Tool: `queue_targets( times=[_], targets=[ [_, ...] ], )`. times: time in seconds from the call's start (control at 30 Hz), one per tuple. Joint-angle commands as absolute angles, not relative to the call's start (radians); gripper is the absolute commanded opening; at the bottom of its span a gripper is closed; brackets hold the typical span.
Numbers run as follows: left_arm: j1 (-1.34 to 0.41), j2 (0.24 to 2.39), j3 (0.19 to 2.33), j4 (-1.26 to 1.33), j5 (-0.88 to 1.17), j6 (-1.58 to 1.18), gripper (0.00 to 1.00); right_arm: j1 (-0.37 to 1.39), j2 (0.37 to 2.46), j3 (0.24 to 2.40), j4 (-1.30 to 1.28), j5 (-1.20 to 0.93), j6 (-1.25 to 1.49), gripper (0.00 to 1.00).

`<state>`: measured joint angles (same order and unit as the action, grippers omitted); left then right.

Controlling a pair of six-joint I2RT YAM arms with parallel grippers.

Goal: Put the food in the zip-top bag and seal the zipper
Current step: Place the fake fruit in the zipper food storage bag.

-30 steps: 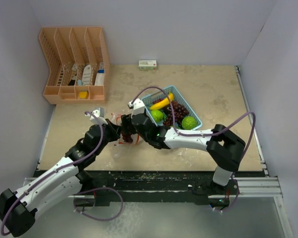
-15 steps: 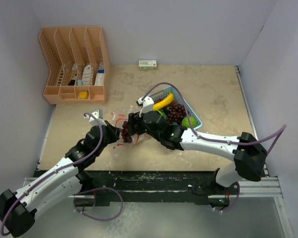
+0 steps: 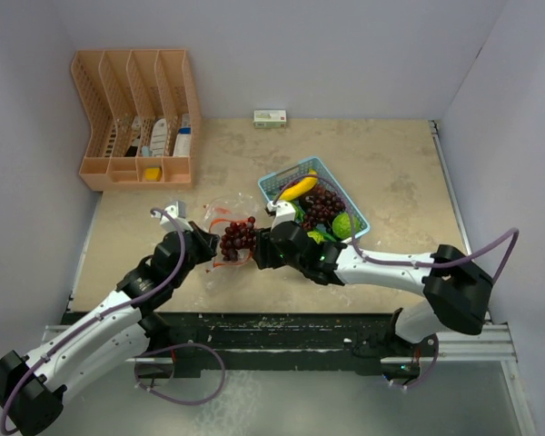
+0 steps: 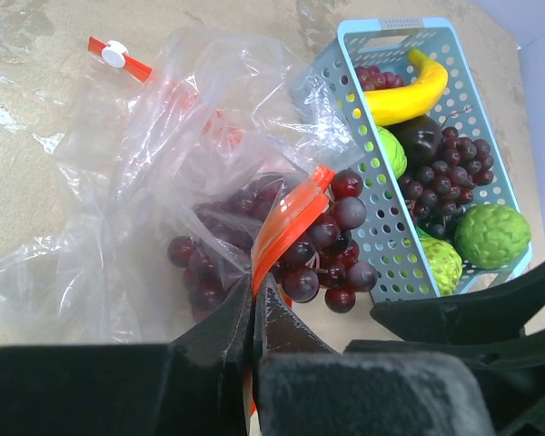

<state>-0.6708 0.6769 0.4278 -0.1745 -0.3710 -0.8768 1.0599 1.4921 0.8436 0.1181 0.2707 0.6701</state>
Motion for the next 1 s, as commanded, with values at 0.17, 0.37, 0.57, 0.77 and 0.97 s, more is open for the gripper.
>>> queue_targets(
  times=[0.17,0.37,0.57,0.77,0.97],
  targets=[
    [-0.676,0.666,0.441,-0.155,-0.385,-0.883,0.00,1.060,1.500,0.790,0.248,0.213,0.852,0.53],
    [-0.676,0.663,0.435,-0.155,-0.382,-0.888,0.00,1.061,1.508,0.723,0.390,0.288,1.058,0.49],
    [-0.676,0.657,0.430,-0.150,-0.378,-0.888,0.00,1.061,1.493,0.693,0.467,0.339,1.129,0.49],
    [-0.676,0.661,0.428,-0.139,-0.368,-0.890,0.00,1.062,1.617,0.761,0.497,0.240,1.131,0.47],
    [-0.676,0.650,0.426,-0.140,-0.370,-0.891,0.00,1.061,1.651,0.754,0.498,0.205,1.179,0.46]
  ],
)
